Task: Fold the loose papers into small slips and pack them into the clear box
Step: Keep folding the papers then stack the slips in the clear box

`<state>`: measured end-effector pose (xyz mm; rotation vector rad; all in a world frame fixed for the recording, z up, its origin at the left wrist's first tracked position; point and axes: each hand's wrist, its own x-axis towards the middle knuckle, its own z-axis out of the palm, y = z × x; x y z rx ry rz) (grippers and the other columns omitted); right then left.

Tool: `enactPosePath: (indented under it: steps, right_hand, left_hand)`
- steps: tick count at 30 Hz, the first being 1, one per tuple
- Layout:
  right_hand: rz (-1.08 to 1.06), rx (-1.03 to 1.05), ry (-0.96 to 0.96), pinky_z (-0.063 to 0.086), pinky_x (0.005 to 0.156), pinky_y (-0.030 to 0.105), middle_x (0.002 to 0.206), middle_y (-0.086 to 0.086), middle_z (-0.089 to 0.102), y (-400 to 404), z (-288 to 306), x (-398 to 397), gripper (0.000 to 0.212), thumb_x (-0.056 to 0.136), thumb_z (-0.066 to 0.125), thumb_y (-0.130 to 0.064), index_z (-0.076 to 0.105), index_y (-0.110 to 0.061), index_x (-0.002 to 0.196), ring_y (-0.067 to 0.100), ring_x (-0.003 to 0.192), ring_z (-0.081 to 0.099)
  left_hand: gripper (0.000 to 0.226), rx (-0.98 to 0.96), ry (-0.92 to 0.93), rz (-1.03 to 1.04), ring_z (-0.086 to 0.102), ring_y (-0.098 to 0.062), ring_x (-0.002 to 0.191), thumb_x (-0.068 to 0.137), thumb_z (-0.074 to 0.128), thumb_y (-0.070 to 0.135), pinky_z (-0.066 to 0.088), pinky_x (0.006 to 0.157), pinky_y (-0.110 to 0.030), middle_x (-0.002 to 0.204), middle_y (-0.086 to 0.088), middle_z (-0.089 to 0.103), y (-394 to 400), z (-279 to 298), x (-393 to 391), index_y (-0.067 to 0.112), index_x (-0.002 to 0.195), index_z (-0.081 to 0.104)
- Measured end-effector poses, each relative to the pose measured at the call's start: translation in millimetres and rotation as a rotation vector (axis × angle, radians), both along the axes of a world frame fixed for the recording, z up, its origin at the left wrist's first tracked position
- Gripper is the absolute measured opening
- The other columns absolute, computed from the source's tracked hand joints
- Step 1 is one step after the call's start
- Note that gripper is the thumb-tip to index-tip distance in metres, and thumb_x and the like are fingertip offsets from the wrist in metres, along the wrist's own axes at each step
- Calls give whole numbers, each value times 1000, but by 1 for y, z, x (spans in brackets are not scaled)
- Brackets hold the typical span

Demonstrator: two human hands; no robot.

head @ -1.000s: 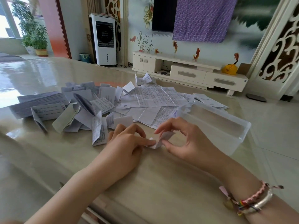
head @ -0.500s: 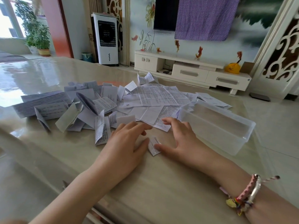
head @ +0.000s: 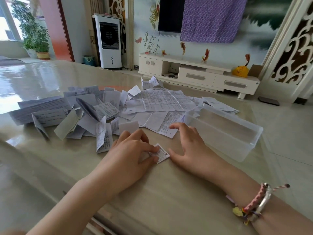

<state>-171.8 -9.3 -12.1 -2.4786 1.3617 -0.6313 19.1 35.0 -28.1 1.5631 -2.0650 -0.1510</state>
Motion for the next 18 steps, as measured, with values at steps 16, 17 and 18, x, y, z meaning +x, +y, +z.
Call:
enactPosePath:
  steps: [16, 17, 18]
  right_hand:
    - [80, -19, 25, 18, 112, 24, 140, -9, 30, 7, -2, 8, 62, 86, 61, -40, 26, -26, 136, 8, 132, 23]
    - [73, -13, 29, 18, 112, 24, 139, -9, 30, 6, -2, 7, 60, 87, 61, -37, 26, -27, 135, 8, 131, 23]
    - [65, -7, 33, 19, 112, 24, 138, -9, 30, 5, -2, 4, 59, 87, 60, -35, 26, -28, 134, 8, 130, 24]
  left_hand:
    - [46, 72, -49, -56, 30, -15, 86, 91, 27, 37, 33, 81, -27, 86, 17, 41, 0, 8, 4, 49, 119, 62]
    - [42, 79, -67, -54, 30, -15, 88, 95, 31, 33, 34, 85, -28, 88, 16, 41, 0, 9, 4, 50, 121, 60]
    - [40, 79, -79, -56, 30, -14, 89, 97, 35, 29, 35, 88, -28, 90, 16, 41, 1, 10, 4, 50, 122, 59]
